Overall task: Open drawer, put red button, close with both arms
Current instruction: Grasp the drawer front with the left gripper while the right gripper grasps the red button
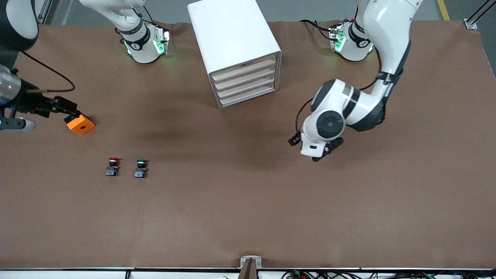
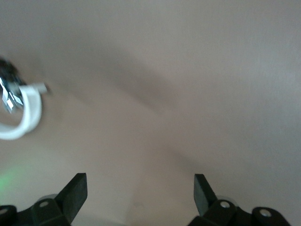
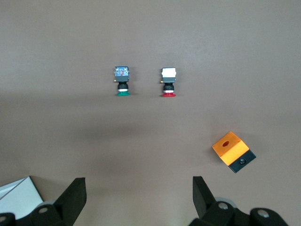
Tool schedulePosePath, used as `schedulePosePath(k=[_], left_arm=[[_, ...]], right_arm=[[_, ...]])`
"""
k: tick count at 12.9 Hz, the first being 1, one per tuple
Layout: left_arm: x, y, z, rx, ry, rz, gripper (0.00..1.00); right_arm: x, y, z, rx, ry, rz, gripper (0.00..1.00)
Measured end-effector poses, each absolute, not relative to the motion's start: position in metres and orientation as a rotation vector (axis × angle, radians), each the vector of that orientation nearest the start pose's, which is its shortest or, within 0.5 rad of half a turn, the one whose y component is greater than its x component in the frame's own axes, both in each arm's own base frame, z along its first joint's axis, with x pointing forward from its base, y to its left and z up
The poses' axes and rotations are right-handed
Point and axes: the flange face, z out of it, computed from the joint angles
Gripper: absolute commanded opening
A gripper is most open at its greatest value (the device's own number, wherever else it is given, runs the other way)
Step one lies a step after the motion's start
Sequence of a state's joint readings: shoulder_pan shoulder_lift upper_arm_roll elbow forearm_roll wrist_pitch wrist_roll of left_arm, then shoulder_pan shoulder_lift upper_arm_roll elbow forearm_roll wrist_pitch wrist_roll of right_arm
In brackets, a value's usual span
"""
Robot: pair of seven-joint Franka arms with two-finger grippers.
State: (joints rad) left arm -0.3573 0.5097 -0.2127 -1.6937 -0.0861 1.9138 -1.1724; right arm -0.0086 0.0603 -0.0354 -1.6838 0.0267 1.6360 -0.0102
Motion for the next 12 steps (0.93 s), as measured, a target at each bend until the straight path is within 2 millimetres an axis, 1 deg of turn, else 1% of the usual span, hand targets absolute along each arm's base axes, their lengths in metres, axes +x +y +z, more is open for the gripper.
schedulePosePath(k=[2,4,6,7,8,10,12], left_arm=[[0.522,-0.37,0.28,-2.797,-1.085,0.57,1.0],[0.506,-0.39,0.274,-2.685,-1.248,0.601,1.0],[0.491,-0.403,0.266,-2.447,-1.515,0.58,1.0],[0.484,-0.408,0.262,-2.333,-1.614,0.568,1.0],[0.478,-0.411,0.258,-2.254,-1.663,0.582,1.0],[0.465,-0.418,0.252,-2.124,-1.708,0.743,1.0],[0.461,-0.425,0.248,-2.018,-1.768,0.928,1.0]], right_arm=[[0.589,-0.024,0.524,-3.112,0.062,0.161,1.0],[0.601,-0.025,0.507,-3.114,0.065,0.157,1.0],[0.61,-0.031,0.487,-3.113,0.081,0.175,1.0],[0.616,-0.034,0.476,-3.114,0.09,0.162,1.0],[0.622,-0.037,0.464,-3.117,0.098,0.136,1.0],[0.631,-0.043,0.432,-3.12,0.111,0.106,1.0],[0.638,-0.053,0.397,-3.123,0.133,0.077,1.0]])
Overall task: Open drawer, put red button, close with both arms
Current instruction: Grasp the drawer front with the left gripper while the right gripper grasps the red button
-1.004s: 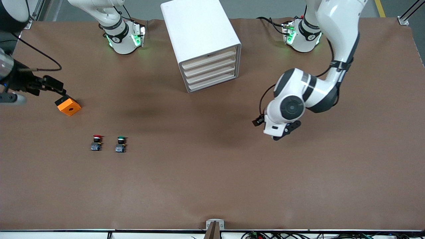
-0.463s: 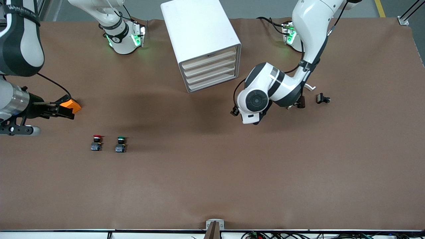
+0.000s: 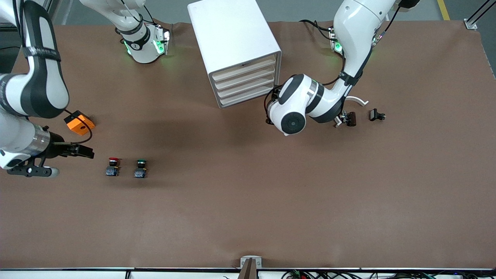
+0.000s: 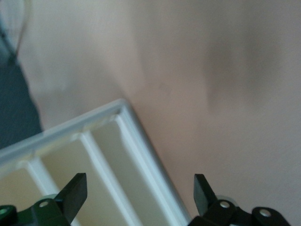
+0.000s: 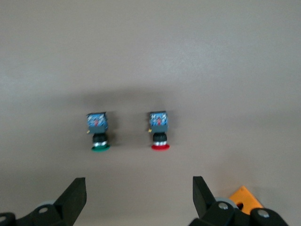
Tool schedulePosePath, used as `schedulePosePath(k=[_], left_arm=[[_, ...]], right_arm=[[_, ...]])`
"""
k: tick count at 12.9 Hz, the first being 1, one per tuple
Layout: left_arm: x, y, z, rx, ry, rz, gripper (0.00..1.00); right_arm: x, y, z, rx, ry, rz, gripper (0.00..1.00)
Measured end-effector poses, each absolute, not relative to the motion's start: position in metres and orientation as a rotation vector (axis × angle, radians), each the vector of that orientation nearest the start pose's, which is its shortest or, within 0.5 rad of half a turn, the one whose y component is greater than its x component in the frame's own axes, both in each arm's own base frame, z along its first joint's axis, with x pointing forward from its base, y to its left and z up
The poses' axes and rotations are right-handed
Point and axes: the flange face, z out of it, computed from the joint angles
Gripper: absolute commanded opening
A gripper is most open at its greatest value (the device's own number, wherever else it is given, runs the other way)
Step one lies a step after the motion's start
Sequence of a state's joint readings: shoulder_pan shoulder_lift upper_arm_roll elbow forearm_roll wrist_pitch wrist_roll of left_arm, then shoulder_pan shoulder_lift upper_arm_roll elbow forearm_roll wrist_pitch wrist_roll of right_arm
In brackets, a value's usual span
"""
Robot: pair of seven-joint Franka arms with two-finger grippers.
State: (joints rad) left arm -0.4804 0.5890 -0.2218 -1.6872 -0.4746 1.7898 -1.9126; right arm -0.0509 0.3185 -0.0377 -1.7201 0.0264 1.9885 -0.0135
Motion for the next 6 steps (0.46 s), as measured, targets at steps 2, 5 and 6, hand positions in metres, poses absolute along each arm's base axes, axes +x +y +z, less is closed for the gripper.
schedulePosePath(k=[2,5,6], left_arm=[[0.463,-0.43,0.25,-1.915,-1.842,1.03,1.0],[0.467,-0.436,0.261,-1.738,-1.914,1.11,1.0],[0.466,-0.439,0.263,-1.684,-1.899,1.141,1.0]], right_arm=[[0.641,-0.056,0.355,-3.129,0.136,0.019,1.0],[0.636,-0.056,0.285,-3.136,0.138,-0.063,1.0],[0.634,-0.056,0.266,-3.137,0.14,-0.069,1.0]])
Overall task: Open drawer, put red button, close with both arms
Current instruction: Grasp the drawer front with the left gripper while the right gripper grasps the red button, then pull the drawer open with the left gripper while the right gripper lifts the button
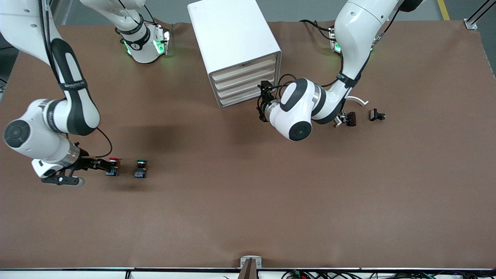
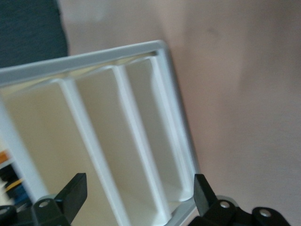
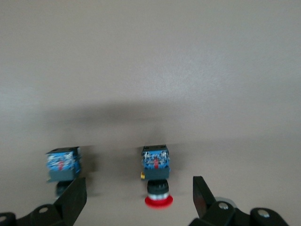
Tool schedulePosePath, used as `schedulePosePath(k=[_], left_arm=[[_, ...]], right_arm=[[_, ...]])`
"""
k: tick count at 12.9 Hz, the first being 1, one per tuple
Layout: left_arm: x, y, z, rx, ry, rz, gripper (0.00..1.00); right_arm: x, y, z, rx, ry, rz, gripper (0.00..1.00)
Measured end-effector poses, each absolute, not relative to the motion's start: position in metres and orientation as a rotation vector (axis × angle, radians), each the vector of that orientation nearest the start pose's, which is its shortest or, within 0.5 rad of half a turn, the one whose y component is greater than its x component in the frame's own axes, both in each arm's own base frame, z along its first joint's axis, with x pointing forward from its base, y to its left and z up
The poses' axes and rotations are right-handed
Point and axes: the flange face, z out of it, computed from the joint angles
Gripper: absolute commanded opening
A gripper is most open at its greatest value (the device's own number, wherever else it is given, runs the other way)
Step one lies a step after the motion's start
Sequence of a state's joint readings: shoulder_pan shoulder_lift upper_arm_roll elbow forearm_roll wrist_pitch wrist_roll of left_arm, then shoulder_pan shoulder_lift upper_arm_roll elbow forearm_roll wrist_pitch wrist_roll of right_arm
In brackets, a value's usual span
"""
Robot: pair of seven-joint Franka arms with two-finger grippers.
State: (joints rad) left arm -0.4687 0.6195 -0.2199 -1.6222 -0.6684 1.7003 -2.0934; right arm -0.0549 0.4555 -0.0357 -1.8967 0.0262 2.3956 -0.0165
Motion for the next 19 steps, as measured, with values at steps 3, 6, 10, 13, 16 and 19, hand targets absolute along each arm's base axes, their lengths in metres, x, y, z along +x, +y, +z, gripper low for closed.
schedulePosePath(k=[3,6,10,13,16,19], left_arm=[[0.46,-0.444,0.256,2.087,2.447,-1.621,1.0],[0.456,-0.442,0.24,2.07,2.484,-1.702,0.97],[0.449,-0.445,0.215,2.0,2.505,-1.845,0.74],[0.442,-0.45,0.199,1.95,2.51,-1.93,0.67],[0.441,-0.454,0.198,1.887,2.494,-2.002,0.67],[0.436,-0.461,0.201,1.902,2.477,-2.018,0.52]], right_arm=[[0.636,-0.061,0.231,-3.142,0.137,-0.104,1.0],[0.636,-0.073,0.206,-3.148,0.108,-0.107,1.0],[0.633,-0.078,0.188,-3.15,0.083,-0.071,1.0],[0.63,-0.078,0.176,-3.149,0.082,-0.042,1.0],[0.63,-0.077,0.173,-3.148,0.079,-0.028,0.4],[0.629,-0.075,0.173,-3.143,0.074,0.022,0.0]])
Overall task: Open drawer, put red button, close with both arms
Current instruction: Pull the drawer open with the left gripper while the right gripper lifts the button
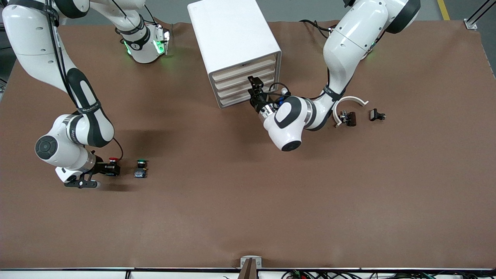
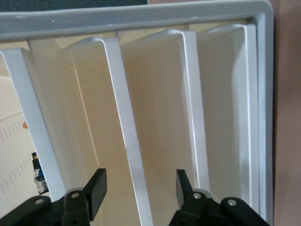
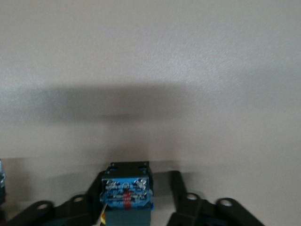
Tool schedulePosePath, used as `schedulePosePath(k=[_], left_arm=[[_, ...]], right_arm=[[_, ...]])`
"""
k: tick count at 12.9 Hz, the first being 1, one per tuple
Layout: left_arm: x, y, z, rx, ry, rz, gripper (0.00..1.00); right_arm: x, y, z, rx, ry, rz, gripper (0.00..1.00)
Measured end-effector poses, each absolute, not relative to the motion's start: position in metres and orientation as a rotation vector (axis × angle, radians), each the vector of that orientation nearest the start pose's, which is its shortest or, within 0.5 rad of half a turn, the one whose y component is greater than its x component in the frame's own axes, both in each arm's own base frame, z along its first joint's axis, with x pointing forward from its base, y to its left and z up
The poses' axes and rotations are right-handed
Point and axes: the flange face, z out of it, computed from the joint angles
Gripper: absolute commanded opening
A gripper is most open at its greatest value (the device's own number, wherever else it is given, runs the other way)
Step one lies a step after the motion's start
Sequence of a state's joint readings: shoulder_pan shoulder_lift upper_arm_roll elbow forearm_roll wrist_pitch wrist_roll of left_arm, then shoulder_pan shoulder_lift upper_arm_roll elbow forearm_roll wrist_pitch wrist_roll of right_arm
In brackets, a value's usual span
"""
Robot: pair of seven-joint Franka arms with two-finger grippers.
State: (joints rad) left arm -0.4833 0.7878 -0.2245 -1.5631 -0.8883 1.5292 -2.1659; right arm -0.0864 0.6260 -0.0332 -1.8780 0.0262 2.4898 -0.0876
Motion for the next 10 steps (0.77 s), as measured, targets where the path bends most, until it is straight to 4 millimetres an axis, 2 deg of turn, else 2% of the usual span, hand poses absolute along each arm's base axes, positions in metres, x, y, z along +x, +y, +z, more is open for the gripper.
schedulePosePath(k=[3,4,6,9,10], left_arm=[[0.428,-0.469,0.201,-1.317,-1.695,1.381,0.38],[0.425,-0.471,0.2,-1.313,-1.692,1.374,0.3],[0.421,-0.474,0.197,-1.299,-1.691,1.367,0.24],[0.421,-0.475,0.195,-1.275,-1.692,1.386,0.04],[0.423,-0.473,0.194,-1.251,-1.701,1.378,0.04]], right_arm=[[0.63,-0.073,0.175,-3.14,0.071,0.043,0.0],[0.63,-0.073,0.175,-3.139,0.069,0.044,0.0],[0.633,-0.07,0.179,-3.134,0.063,0.079,0.0],[0.652,-0.069,0.21,-3.12,0.056,0.178,0.0],[0.659,-0.069,0.225,-3.114,0.066,0.201,0.0]])
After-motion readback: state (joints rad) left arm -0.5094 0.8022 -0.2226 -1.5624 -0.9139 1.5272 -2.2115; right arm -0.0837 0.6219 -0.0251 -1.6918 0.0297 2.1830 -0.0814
